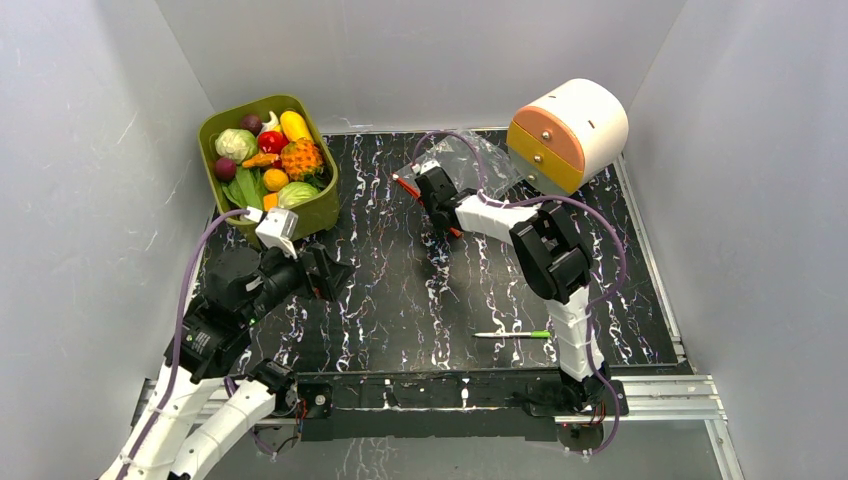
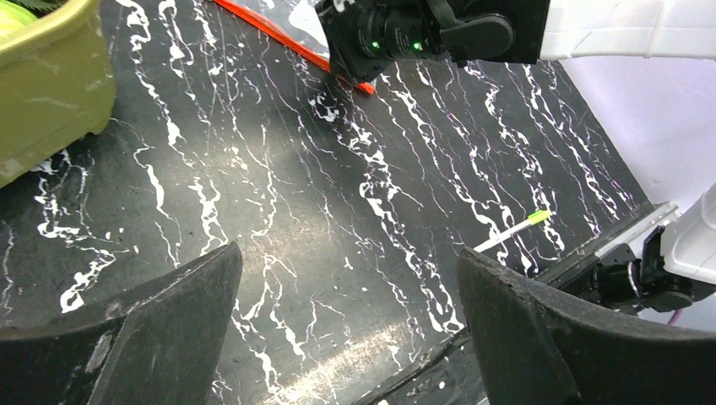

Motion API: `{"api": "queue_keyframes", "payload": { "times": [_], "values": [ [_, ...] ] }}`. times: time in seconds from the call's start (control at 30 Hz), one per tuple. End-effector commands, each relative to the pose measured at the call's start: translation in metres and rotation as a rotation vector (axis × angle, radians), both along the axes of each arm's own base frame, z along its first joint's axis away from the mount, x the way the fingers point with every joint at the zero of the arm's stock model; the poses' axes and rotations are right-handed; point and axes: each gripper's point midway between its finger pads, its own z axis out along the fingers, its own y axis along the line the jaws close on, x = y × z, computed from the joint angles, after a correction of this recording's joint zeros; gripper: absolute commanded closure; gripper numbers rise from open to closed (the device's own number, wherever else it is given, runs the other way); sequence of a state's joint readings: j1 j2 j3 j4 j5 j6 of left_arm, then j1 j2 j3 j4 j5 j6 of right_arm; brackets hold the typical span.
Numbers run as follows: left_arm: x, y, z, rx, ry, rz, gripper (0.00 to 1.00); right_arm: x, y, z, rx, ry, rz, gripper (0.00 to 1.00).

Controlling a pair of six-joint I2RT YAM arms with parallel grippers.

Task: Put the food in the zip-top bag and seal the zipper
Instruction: Pick up the zipper food storage bag at the center of the board.

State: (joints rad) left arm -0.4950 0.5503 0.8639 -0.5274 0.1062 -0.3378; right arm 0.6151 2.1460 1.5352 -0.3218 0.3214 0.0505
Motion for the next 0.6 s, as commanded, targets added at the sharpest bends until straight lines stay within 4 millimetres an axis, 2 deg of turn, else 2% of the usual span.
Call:
{"api": "queue_keyframes", "payload": {
  "times": [0.0,0.1,0.33,0.57],
  "values": [
    [0.002,0.008,0.001,0.035,-0.041,0.023,0.02,0.008,-0.001,0.010,-0.012,-0.038,0.001,0.89],
    [0.003,0.010,-0.006,0.070,-0.032,0.016,0.02,0.004,0.001,0.013,0.003,-0.037,0.019,1.00],
    [0.001,-0.002,-0.019,0.062,0.021,-0.037,0.02,-0.011,0.004,0.025,0.065,-0.029,0.052,1.00],
    [0.007,-0.015,-0.044,0.009,0.154,-0.015,0.05,-0.050,0.009,0.038,0.197,0.009,0.067,1.00]
  ]
}}
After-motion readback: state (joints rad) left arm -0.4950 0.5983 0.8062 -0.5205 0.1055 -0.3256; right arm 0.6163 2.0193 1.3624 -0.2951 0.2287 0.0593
